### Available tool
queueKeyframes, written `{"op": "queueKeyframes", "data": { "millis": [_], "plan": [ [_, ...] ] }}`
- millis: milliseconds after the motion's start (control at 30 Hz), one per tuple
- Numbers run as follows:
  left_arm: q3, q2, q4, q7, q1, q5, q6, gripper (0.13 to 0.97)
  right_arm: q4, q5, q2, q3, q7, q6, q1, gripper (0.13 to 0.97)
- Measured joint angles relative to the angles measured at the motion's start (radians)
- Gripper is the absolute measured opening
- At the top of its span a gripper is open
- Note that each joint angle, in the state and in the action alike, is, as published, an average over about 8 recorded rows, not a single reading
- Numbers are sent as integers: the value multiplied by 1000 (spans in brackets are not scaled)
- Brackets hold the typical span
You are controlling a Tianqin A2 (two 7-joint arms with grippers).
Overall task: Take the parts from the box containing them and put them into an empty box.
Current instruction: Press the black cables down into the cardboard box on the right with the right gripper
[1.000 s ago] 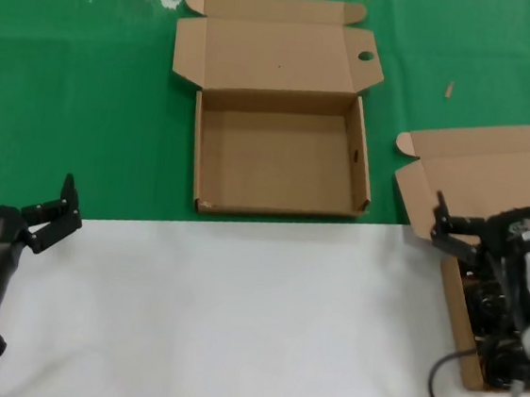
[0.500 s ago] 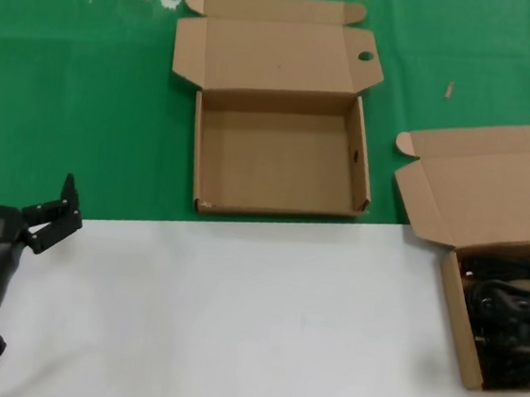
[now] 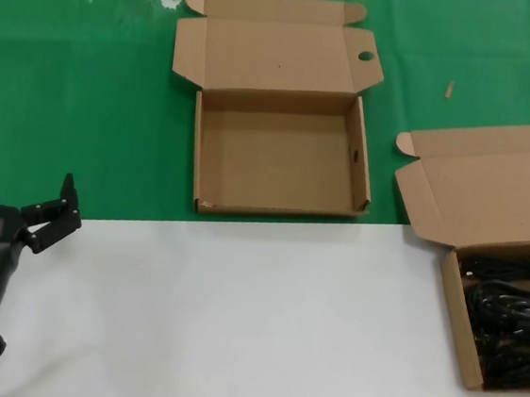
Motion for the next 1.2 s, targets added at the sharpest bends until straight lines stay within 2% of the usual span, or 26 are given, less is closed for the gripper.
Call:
{"op": "queueKeyframes", "data": {
  "millis": [167, 300, 467, 767, 1200],
  "plan": [
    [0, 0, 0, 0, 0, 0, 0, 966, 39, -103, -14, 89, 110, -56, -68, 966],
    [0, 0, 0, 0, 0, 0, 0, 966, 43, -182, -42, 94, 165, -83, -73, 966],
    [0, 0, 0, 0, 0, 0, 0, 966, 16, -257, -76, 32, 196, -98, -19, 966],
    [0, 0, 0, 0, 0, 0, 0, 966, -40, -314, -123, -101, 201, -105, 141, 966],
    [0, 0, 0, 0, 0, 0, 0, 966, -83, -377, -148, -184, 230, -129, 270, 966]
  ]
}}
